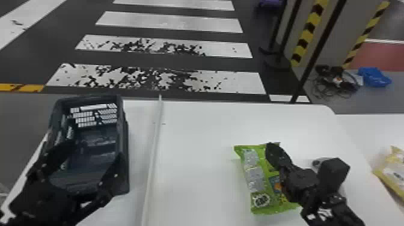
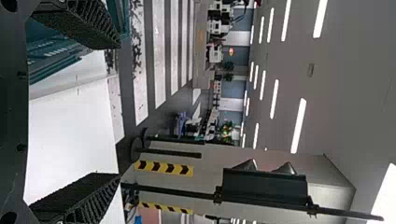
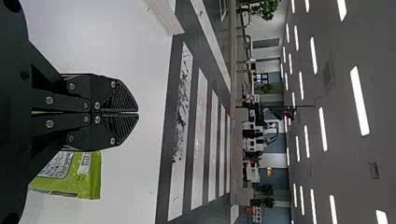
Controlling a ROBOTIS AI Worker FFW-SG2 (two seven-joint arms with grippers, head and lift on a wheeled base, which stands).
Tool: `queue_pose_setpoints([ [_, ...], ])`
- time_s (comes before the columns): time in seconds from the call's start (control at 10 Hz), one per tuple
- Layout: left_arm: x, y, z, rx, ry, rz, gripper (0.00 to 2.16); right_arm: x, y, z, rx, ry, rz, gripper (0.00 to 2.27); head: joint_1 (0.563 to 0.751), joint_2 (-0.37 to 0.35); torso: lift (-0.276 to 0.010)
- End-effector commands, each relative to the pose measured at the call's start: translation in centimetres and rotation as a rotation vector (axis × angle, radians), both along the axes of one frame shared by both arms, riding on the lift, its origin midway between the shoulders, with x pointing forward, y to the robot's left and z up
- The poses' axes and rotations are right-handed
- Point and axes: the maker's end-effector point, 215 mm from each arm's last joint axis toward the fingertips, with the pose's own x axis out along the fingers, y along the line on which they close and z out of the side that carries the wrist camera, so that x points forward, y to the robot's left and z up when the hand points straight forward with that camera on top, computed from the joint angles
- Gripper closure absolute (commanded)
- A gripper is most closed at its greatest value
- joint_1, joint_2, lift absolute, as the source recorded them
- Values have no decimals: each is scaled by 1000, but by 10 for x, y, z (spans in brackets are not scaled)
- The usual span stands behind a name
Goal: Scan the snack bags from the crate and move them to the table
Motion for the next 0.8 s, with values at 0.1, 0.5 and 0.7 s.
queue_pose_setpoints([
  [0.1,0,10,-1,-18,-36,40,9,-5,0,-10,18,3,-6,2236,695,-52,-95],
  [0.5,-4,11,1,-28,-41,50,9,-17,-11,-47,45,15,-34,2236,695,-47,-95],
  [0.7,-5,10,0,-29,-40,43,9,-16,-19,-59,48,23,-45,2236,695,-59,-95],
])
